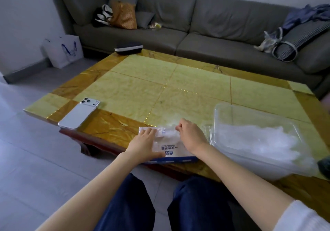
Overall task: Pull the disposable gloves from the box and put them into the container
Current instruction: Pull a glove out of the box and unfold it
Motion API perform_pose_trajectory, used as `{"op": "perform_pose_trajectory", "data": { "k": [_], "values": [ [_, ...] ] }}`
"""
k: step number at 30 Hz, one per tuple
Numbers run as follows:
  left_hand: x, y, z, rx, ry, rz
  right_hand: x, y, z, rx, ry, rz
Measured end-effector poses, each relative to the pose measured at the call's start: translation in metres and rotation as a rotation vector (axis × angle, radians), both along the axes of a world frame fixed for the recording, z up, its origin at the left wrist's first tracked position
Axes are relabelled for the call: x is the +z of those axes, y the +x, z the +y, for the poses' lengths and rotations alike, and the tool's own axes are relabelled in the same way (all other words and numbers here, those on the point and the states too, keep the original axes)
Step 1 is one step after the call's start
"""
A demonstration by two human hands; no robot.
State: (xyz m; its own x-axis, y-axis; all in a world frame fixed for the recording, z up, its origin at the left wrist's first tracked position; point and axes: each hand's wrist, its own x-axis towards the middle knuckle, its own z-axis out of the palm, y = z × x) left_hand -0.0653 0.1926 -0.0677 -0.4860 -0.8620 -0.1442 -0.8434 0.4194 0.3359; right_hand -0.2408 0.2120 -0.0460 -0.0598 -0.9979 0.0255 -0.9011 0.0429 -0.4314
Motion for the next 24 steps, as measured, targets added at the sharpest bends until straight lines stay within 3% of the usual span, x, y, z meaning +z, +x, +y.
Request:
{"op": "perform_pose_trajectory", "data": {
  "k": [11,15,18,24],
  "values": [
    [-0.001,0.004,0.003,-0.016,0.017,0.073,0.073,-0.029,-0.005,-0.145,-0.398,-0.241],
    [0.011,-0.001,0.003,0.121,0.059,0.493,0.081,-0.040,0.009,-0.121,-0.336,-0.289],
    [0.038,-0.014,0.009,0.218,0.236,0.750,0.082,-0.042,0.020,-0.115,-0.260,-0.365],
    [0.072,-0.043,0.020,0.068,0.429,0.818,0.081,-0.040,0.032,-0.066,-0.095,-0.576]
  ]
}}
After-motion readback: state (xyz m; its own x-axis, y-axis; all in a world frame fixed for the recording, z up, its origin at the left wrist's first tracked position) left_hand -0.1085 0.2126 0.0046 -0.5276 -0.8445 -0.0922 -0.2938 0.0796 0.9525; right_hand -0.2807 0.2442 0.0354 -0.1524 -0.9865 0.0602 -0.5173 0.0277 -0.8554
